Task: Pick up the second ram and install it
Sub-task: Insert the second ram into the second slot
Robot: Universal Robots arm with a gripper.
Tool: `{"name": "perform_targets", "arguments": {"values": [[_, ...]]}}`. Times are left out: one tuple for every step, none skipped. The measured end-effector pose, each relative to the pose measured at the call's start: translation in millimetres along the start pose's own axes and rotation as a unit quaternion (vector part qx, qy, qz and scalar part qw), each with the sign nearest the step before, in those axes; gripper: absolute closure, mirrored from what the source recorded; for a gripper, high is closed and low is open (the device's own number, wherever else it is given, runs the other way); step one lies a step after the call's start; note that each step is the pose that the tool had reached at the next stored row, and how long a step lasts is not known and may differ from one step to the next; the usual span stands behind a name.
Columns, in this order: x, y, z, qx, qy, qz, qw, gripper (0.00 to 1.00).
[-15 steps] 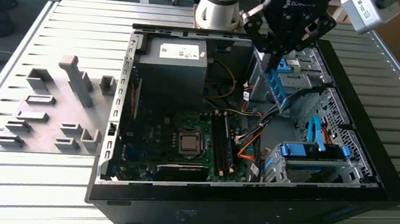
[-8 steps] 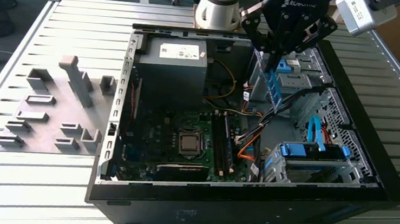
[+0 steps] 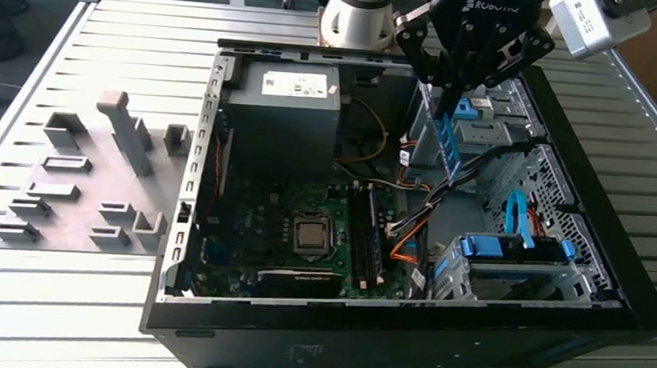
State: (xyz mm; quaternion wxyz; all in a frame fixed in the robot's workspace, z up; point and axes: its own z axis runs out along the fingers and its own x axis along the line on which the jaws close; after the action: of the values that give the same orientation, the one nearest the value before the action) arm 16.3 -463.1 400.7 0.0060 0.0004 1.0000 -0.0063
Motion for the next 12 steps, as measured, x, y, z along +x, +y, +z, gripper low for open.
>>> {"name": "perform_targets", "arguments": {"values": [[0.0,0.0,0.0,0.0000,0.0000,0.000,1.0000,0.86],[0.0,0.0,0.0,0.0000,0.0000,0.000,1.0000,0.86],[0.0,0.0,0.0,0.0000,0.0000,0.000,1.0000,0.86],[0.0,0.0,0.0,0.0000,0.0000,0.000,1.0000,0.86],[0.0,0.0,0.0,0.0000,0.0000,0.000,1.0000,0.86],[0.0,0.0,0.0,0.0000,0.0000,0.000,1.0000,0.86],[0.0,0.0,0.0,0.0000,0.0000,0.000,1.0000,0.86],[0.1,0.0,0.0,0.0000,0.0000,0.000,1.0000,0.86],[0.6,0.0,0.0,0.0000,0.0000,0.000,1.0000,0.86],[1.8,0.0,0.0,0.0000,0.0000,0.000,1.0000,0.86],[3.3,0.0,0.0,-0.0001,0.0000,0.000,1.0000,0.86],[5.7,0.0,0.1,-0.0001,0.0000,0.000,1.0000,0.86]]}}
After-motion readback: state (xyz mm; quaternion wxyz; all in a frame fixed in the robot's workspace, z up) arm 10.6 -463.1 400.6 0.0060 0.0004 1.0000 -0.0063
